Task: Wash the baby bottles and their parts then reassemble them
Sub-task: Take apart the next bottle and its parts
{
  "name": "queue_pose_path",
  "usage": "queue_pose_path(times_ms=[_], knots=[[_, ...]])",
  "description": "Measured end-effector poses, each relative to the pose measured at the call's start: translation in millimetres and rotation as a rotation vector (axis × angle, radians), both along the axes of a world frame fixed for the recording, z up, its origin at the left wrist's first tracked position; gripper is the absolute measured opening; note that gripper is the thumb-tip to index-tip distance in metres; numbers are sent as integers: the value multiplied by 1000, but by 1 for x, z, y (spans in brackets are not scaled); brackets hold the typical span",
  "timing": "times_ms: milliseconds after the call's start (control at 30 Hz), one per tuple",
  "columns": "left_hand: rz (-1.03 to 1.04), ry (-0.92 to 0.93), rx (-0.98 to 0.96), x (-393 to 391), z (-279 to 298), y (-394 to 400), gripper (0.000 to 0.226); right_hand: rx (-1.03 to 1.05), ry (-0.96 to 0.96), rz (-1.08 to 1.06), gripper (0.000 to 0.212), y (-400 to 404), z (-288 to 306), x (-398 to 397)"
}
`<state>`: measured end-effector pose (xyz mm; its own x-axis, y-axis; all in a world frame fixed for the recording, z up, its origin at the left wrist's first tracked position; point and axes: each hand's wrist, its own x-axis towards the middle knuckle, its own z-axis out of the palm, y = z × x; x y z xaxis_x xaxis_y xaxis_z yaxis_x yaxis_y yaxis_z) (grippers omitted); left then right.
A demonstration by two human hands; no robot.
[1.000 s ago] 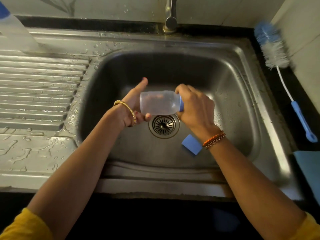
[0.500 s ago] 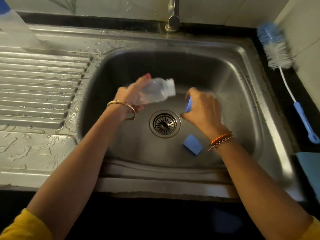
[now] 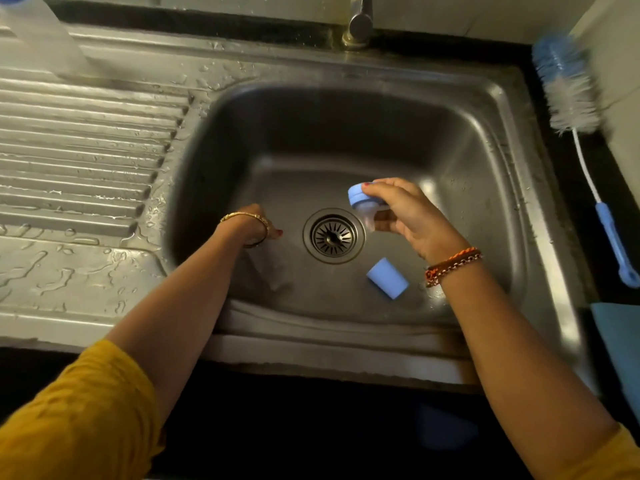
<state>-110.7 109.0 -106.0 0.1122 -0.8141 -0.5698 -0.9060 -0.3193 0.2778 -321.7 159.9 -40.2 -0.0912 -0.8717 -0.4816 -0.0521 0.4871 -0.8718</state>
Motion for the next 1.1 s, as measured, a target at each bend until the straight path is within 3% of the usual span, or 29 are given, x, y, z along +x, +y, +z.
queue_pose_path(times_ms=[133, 233, 300, 333, 400, 433, 533, 667, 833, 1100], knots=[[-95, -54, 7, -4, -9, 1, 50, -17, -12, 23, 10, 5, 2, 6], [-116, -73, -199, -11, 10, 3, 50, -5, -68, -12, 18, 9, 1, 12], [-135, 146, -443, -24, 36, 4, 39, -35, -104, -52, 17, 10, 7, 12], [-114, 367, -498, -33, 53, 7, 33, -60, -121, -78, 15, 10, 10, 12], [-74, 845, -364, -55, 82, 19, 29, -116, -153, -142, 13, 11, 16, 11], [-84, 971, -285, -63, 90, 23, 29, -145, -177, -183, 13, 12, 18, 11], [-136, 1015, -289, -82, 90, 26, 31, -213, -203, -263, 21, 12, 16, 8], [98, 1081, -337, -85, 80, 21, 28, -174, -315, -184, 32, 6, 16, 0], [307, 1163, -280, -85, 79, 20, 19, -205, -241, -126, 32, 5, 13, -4], [411, 1246, -228, -84, 82, 21, 12, -357, 3, -139, 22, 7, 13, 1]])
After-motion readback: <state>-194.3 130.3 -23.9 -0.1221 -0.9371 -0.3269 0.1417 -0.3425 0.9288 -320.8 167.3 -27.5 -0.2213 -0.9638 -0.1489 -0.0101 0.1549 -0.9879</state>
